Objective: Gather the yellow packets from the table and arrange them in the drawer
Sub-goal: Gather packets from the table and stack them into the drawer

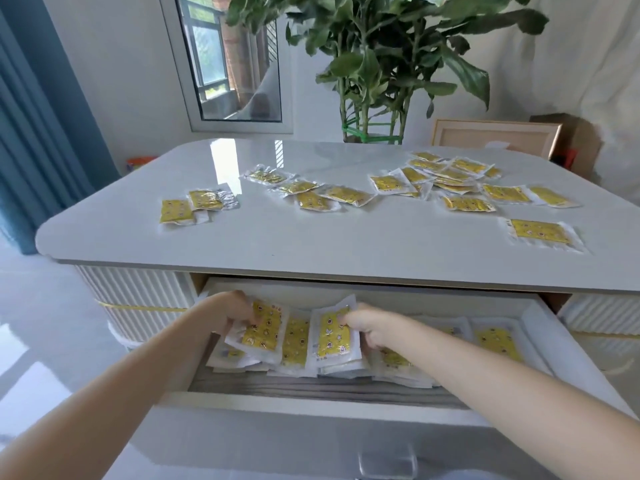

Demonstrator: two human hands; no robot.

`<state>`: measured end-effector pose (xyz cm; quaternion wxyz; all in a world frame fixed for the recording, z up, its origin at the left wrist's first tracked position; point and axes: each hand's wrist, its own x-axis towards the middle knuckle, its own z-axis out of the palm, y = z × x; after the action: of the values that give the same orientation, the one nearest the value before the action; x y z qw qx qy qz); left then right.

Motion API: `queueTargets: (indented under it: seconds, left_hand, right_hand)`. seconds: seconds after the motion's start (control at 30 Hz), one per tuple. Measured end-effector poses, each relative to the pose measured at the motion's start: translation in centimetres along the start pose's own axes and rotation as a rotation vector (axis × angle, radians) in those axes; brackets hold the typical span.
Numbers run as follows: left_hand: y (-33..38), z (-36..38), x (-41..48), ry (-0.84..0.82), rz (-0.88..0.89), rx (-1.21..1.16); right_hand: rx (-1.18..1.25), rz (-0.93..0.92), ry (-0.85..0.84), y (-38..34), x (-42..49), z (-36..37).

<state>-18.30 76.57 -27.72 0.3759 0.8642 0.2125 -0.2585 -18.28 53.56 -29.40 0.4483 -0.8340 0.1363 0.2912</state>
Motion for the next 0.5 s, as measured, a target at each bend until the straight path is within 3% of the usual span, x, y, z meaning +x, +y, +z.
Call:
queueTargets:
  seconds: [0.1, 0.2, 0.5]
  left_hand:
    - [-0.6, -0.8, 1.0, -0.106, -0.101, -0.134]
    - [-1.4, -0.9, 1.9, -0.088, -0.125, -0.091]
    - [-1.0, 1.4, 0.4, 0.312, 0.104, 0.718]
  right_hand:
    - [0.071, -0.009, -0.032, -0.5, 0.6, 1.3]
    - [0.073, -0.044, -0.069, -0.9, 0.6, 2.5]
    - [-0.296, -0.102, 0.212, -0.8, 0.5, 2.3]
